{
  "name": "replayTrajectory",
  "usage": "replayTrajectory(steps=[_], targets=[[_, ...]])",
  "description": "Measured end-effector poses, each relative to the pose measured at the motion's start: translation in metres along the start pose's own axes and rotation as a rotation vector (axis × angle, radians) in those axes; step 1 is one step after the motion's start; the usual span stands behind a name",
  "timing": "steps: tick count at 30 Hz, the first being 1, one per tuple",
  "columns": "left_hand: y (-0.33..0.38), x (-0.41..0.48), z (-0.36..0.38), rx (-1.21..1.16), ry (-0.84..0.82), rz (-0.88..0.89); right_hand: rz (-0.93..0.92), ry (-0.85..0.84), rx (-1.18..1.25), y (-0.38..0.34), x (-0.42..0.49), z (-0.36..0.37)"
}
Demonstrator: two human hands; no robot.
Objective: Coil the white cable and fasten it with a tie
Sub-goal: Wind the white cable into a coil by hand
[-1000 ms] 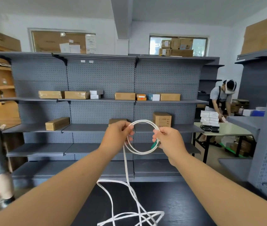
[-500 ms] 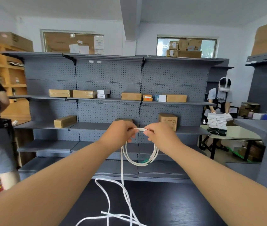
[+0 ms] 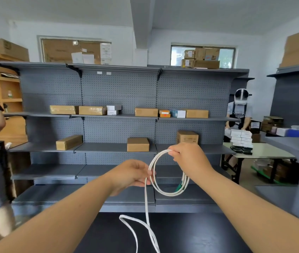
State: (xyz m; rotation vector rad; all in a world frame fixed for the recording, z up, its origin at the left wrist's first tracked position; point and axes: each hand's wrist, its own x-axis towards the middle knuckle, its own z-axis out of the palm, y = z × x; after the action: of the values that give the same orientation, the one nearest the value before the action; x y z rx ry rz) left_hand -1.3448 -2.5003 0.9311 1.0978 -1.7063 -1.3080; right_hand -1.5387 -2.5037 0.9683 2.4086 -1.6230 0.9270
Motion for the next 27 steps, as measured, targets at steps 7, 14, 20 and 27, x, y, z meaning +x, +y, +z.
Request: replayTrajectory(steps=[7, 14, 20, 27], targets=[[-0.001, 0.010, -0.014, -0.002, 0.105, 0.033, 0.062, 0.126, 0.052, -0.008, 0.010, 0.005], [0.000, 0.020, -0.006, -0.076, 0.386, 0.138, 0.175, 0.340, 0.264, -0.023, 0.014, 0.020], [-0.010, 0.018, 0.003, -0.264, 0.404, 0.211, 0.306, 0.438, 0.431, -0.035, 0.017, 0.035], [-0.022, 0.018, -0.008, -0.143, 0.372, 0.238, 0.483, 0.496, 0.709, -0.027, 0.010, 0.054]])
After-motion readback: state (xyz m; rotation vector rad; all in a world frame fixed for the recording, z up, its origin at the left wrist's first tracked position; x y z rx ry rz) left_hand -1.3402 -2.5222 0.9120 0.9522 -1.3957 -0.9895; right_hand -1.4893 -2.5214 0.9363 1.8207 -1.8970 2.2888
